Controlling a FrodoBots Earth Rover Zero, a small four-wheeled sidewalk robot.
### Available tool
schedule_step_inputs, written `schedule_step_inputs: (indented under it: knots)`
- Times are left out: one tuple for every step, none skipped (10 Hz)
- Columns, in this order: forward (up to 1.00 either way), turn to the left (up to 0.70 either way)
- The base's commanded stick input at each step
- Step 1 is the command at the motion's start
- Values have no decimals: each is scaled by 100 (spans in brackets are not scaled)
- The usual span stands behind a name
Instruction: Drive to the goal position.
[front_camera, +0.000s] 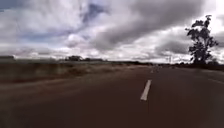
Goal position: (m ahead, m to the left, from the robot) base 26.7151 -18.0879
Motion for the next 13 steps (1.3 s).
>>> schedule_step_inputs:
  knots:
    - [100,4]
    - [100,4]
    - [100,4]
    - [100,4]
    - [100,4]
    - [100,4]
    - [100,4]
    - [100,4]
    - [100,4]
    - [100,4]
    - [100,4]
    - [100,4]
    - [100,4]
